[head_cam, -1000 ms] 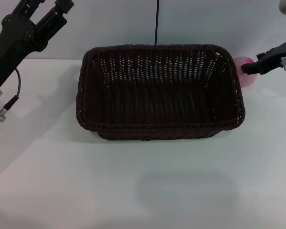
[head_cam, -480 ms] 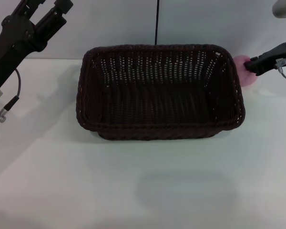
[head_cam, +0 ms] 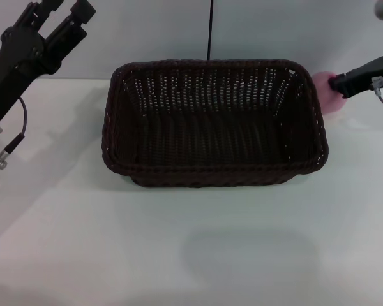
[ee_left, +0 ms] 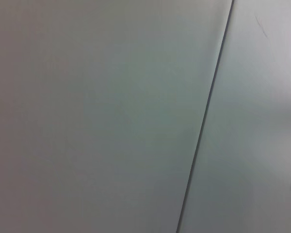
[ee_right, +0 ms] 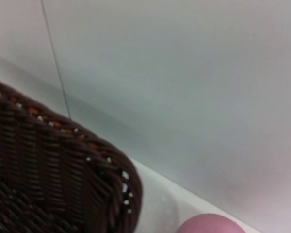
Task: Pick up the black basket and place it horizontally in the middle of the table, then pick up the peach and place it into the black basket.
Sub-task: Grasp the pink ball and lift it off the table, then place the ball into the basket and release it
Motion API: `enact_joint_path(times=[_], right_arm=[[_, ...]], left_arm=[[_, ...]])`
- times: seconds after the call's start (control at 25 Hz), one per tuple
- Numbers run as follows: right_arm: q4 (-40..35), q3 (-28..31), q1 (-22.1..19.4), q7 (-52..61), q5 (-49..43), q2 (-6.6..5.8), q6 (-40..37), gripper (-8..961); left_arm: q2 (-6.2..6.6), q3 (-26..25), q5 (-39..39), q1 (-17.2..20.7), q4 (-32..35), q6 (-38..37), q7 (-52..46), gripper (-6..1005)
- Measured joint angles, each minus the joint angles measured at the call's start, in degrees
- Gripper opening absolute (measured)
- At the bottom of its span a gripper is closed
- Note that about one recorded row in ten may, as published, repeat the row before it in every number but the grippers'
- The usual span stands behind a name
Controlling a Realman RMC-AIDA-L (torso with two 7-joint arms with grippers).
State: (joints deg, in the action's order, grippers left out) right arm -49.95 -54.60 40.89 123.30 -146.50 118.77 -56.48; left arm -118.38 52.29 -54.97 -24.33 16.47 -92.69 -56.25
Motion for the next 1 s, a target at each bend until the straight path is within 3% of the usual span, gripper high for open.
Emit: enact_joint_path(times=[0.52,0.6,0.64,0.68,0.84,1.0], right_arm=[[-17.9,1.3,-12.1,0.7,13.8,-0.07,-6.6,24],[-21.1,2.5,-13.6,0.7,17.7,0.01,-8.5,24],[-23.7,3.4,-14.8,0.0,24.2,0.04,-10.9,24],[-23.7,3.4,-14.8,0.0,24.2,0.04,-10.9,24],[-24.6,3.5,-15.5,-4.9,40.7,-0.14,-17.3,25],[-21.3,3.1,-13.0,-7.7,45.1,-0.2,-21.0,34]], left_arm=[[0.09,0.0,0.2,0.7,-0.1,-0.9,0.0,840],[0.08,0.0,0.2,0.7,-0.1,-1.1,0.0,840],[0.05,0.0,0.2,0.7,-0.1,-1.2,0.0,840],[0.05,0.0,0.2,0.7,-0.1,-1.2,0.0,840],[0.01,0.0,0.2,0.7,-0.1,-1.4,0.0,840],[-0.01,0.0,0.2,0.9,-0.1,-1.6,0.0,840]])
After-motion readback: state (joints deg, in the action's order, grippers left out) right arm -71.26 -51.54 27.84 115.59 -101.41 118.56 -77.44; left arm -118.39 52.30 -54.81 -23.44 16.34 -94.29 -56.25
